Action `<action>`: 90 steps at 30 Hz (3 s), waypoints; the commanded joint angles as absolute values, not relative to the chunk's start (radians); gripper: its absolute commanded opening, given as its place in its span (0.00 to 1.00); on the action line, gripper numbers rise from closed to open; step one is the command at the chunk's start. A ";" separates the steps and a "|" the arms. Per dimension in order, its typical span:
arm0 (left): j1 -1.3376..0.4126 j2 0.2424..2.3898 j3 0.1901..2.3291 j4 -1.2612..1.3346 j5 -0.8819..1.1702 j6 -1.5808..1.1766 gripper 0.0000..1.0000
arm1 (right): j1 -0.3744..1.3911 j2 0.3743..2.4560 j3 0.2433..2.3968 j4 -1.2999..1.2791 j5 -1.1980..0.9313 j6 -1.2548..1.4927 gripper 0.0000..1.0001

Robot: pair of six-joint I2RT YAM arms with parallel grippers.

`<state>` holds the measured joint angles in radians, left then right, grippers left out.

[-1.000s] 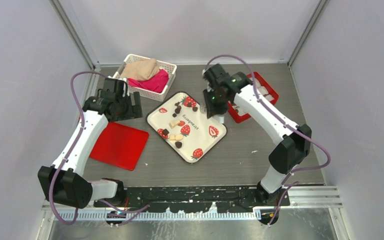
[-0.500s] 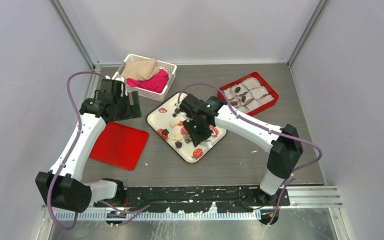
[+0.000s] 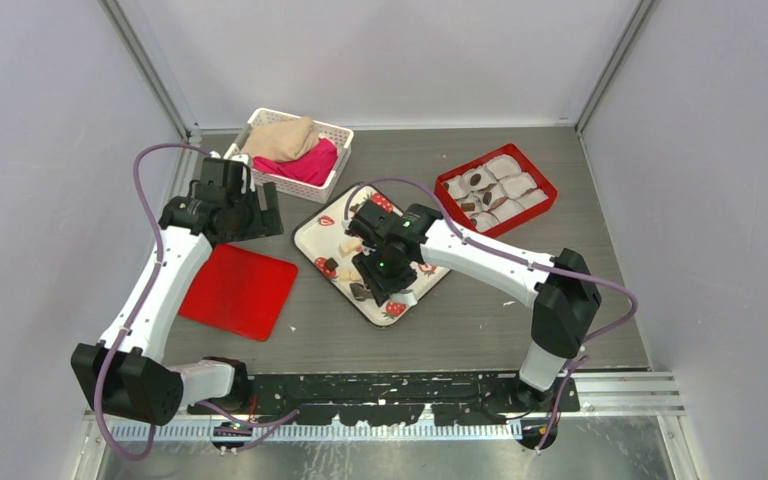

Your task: Pack the chocolate

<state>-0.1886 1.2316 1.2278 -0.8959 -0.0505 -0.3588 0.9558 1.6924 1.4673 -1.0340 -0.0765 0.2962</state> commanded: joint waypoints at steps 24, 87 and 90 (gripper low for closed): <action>-0.184 1.179 1.214 -0.879 -0.028 -0.367 0.86 | 0.963 1.737 1.517 -1.041 0.038 0.287 0.18; -0.180 1.490 1.503 -0.953 0.149 -0.469 0.86 | 0.013 1.787 1.677 -1.129 0.052 0.447 0.12; -0.180 1.504 1.518 -0.954 0.161 -0.462 0.86 | 0.014 1.797 1.684 -1.145 0.067 0.442 0.20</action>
